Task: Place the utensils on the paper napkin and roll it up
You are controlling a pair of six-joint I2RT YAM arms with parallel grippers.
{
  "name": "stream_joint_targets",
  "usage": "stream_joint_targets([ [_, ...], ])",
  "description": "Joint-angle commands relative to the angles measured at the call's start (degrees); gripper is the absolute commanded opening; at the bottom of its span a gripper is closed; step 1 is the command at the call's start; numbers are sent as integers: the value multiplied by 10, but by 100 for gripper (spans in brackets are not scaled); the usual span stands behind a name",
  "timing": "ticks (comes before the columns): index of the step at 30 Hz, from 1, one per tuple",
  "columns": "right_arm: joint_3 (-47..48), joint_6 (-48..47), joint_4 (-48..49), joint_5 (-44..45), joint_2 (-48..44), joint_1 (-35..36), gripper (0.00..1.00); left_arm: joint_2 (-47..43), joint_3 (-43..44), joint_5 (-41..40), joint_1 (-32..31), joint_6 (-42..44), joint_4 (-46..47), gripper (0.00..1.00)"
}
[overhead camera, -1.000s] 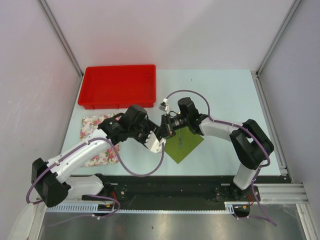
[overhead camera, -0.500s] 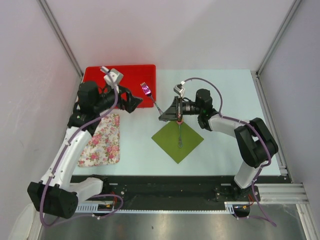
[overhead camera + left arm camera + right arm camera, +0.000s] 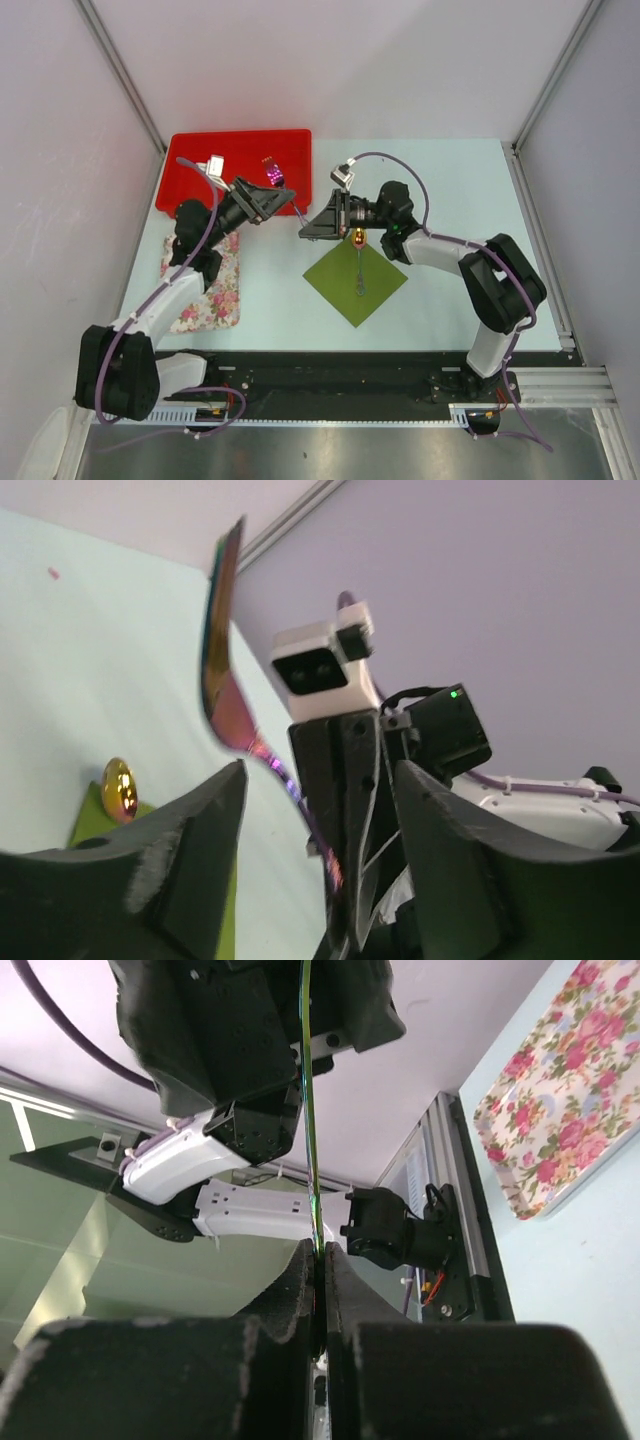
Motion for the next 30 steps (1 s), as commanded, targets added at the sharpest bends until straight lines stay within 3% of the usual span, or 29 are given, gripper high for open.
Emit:
stream_joint_targets([
  [1, 16, 17, 55, 13, 7, 14, 0, 13, -9, -7, -4, -92, 139, 60],
  [5, 8, 18, 60, 16, 3, 21, 0, 21, -17, -26, -4, -100, 137, 42],
  [8, 4, 10, 51, 15, 0, 22, 0, 24, -15, -29, -4, -103, 131, 19],
  [9, 3, 4, 44, 14, -1, 23, 0, 24, -15, -29, -4, -104, 129, 5],
  [10, 4, -3, 21, 12, -4, 22, 1, 24, -14, -29, -4, -105, 127, 0],
  [11, 4, -12, 9, 11, -6, 22, 5, 24, -14, -29, -4, -106, 124, 0],
  [12, 6, -31, -4, 10, -7, 20, 22, 23, -15, -27, -4, -108, 117, 0],
  [15, 22, -114, -114, 11, -21, 4, 55, 17, -17, -24, -4, -103, 80, 0],
  [17, 55, -175, -251, 23, -33, -17, 65, 15, -18, -14, -4, -82, 21, 0],
  [18, 89, -259, -305, 44, -36, -22, 68, 15, -17, -6, -4, -60, -10, 0],
  [19, 109, -305, -429, 63, -40, -28, 71, 15, -6, -2, -5, -42, -48, 0],
  [20, 129, -362, -491, 86, -46, -25, 80, 17, 1, -3, -7, -24, -132, 0],
  [21, 168, -446, -594, 125, -48, -19, 81, 21, 9, -3, -7, 10, -166, 0],
  [24, 184, -519, -685, 209, -62, 1, 81, 32, 23, -8, -18, 42, -234, 0],
  [30, 176, -495, -718, 281, -60, 27, 67, 45, 20, -38, -83, 52, -236, 0],
])
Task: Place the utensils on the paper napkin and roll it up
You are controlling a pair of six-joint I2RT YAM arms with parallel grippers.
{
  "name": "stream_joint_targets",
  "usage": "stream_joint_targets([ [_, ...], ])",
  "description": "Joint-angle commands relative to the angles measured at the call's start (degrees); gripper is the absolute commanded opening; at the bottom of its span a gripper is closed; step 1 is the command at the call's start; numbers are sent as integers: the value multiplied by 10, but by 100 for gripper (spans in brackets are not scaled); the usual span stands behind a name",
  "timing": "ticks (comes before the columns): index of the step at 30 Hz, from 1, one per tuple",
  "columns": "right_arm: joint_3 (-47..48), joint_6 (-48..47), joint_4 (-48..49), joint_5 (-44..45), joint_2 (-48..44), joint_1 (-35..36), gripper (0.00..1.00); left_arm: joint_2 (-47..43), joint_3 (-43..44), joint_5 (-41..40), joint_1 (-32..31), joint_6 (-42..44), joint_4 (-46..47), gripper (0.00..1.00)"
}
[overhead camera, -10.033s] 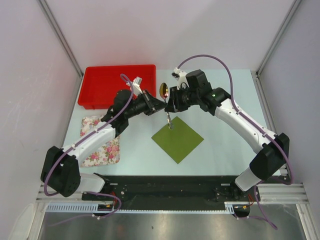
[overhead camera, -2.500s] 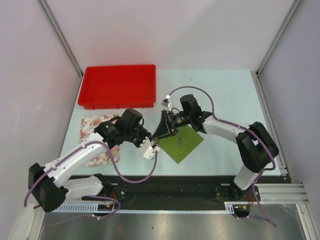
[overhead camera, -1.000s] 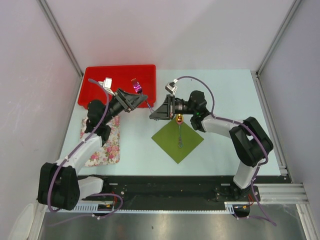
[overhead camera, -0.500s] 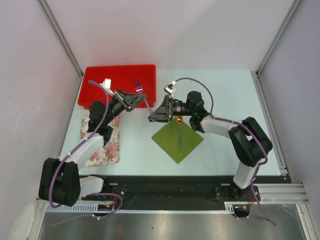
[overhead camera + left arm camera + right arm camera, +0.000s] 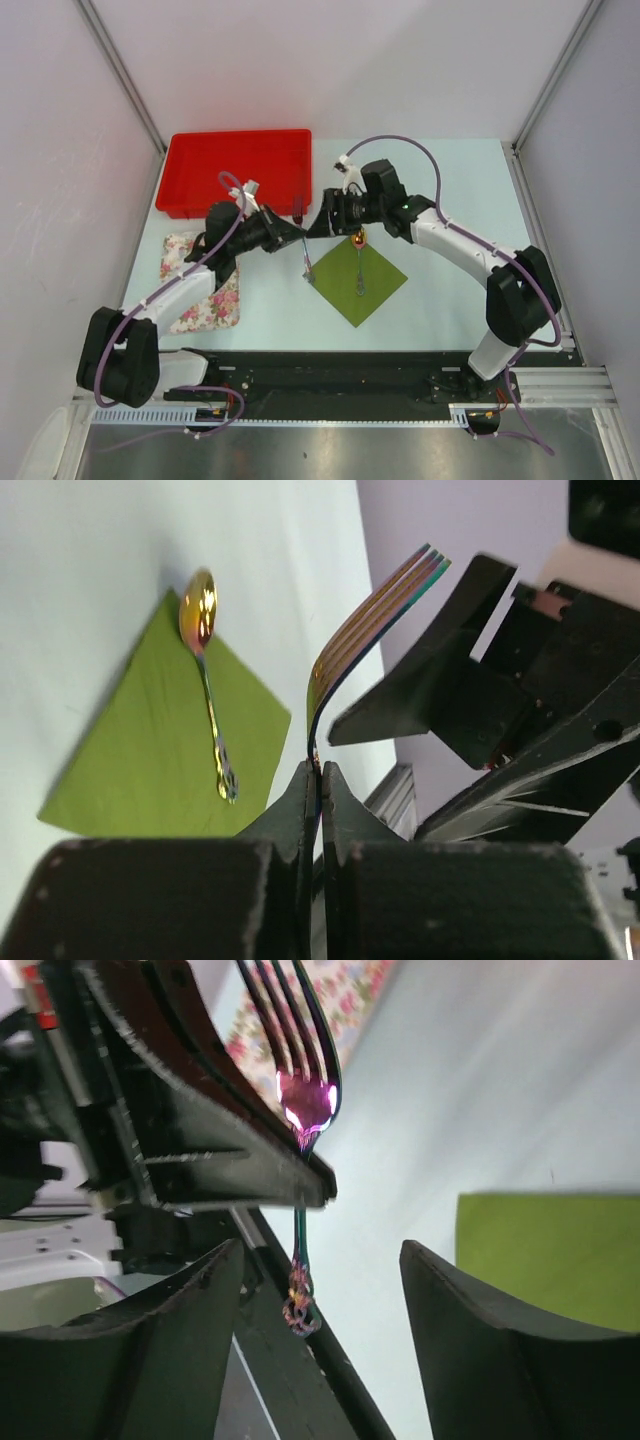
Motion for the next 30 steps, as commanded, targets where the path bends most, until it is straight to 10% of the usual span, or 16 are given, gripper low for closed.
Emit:
stream_joint_targets([
  [1, 16, -43, -97, 87, -6, 23, 66, 8, 25, -14, -47, 33, -18, 0],
  [10, 6, -34, -91, 126, -5, 55, 37, 27, 30, -14, -56, 19, 8, 0],
  [30, -3, 13, -51, 101, 16, 57, 22, 39, 12, -10, -57, -21, 58, 0],
])
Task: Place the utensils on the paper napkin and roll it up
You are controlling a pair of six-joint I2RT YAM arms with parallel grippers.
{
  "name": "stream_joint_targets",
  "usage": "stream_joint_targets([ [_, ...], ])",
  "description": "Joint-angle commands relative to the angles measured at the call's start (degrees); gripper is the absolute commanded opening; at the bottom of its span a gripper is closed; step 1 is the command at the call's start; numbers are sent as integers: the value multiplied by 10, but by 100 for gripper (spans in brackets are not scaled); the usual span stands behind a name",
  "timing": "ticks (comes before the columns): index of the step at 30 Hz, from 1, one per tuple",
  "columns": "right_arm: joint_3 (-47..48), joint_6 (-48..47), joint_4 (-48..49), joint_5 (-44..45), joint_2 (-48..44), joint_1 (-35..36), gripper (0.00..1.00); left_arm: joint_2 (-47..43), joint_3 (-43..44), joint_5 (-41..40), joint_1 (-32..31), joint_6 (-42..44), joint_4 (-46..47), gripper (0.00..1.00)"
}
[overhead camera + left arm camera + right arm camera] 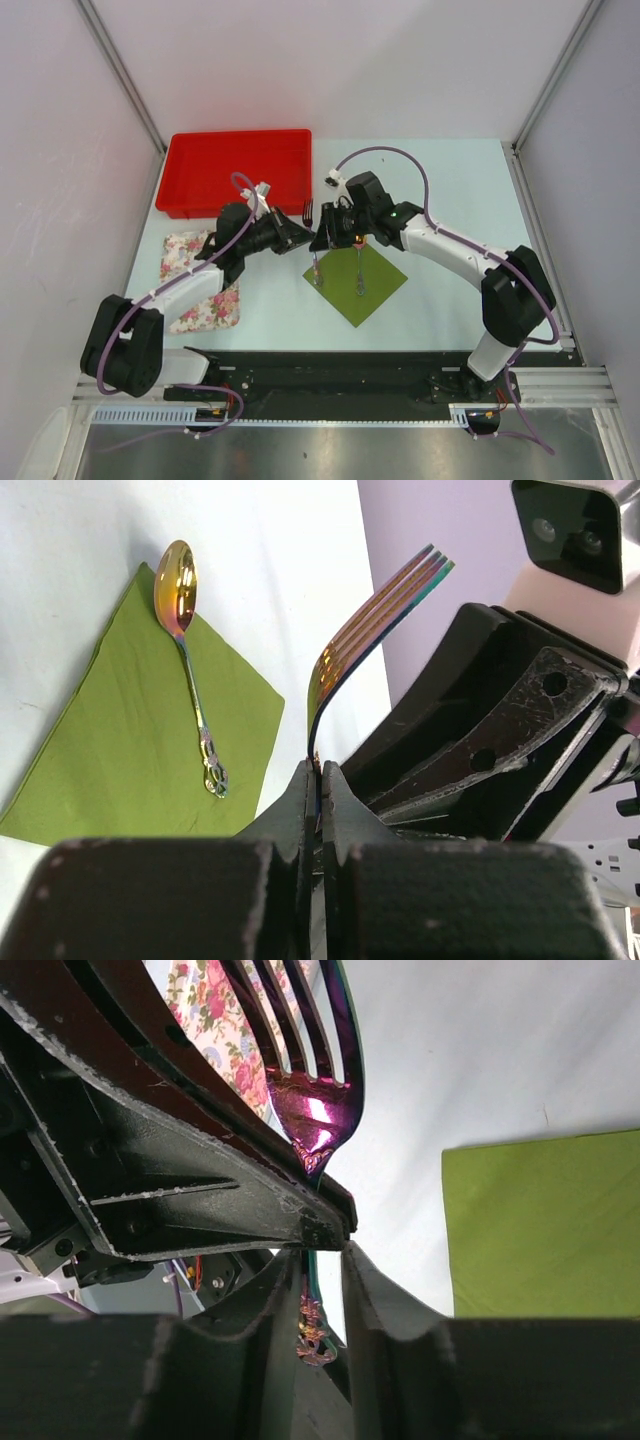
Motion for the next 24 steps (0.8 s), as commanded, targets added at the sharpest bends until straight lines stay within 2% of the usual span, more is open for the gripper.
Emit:
stream_joint_targets([
  [1, 0, 7, 20, 7, 8, 2, 19, 3, 10, 2, -4, -13, 31, 0],
  [2, -1, 7, 21, 8, 9, 3, 16, 3, 10, 2, -4, -13, 30, 0],
  [4, -1, 6, 20, 10, 9, 3, 1, 4, 10, 1, -4, -11, 28, 0],
  [5, -2, 7, 19, 11, 9, 2, 0, 5, 10, -1, -4, -11, 24, 0],
  [6, -2, 7, 18, 13, 8, 1, 0, 4, 10, 0, -4, -8, 21, 6],
  [8, -4, 9, 13, 19, 6, 0, 0, 1, 12, -1, -1, 0, 10, 28],
  [9, -8, 9, 12, 27, 3, -5, 0, -2, 14, -1, 3, 12, 1, 52],
  [12, -32, 14, 5, 57, -1, -21, 0, -13, 16, -3, 35, 37, -42, 72],
  [15, -48, 12, -10, 103, 3, -31, 0, -27, 19, -3, 81, 66, -75, 81],
  [18, -51, 5, -24, 132, 21, -32, 0, -46, 32, -16, 109, 98, -109, 84],
  [24, -32, -3, -42, 176, 72, -32, 0, -74, 27, -23, 127, 105, -110, 86],
])
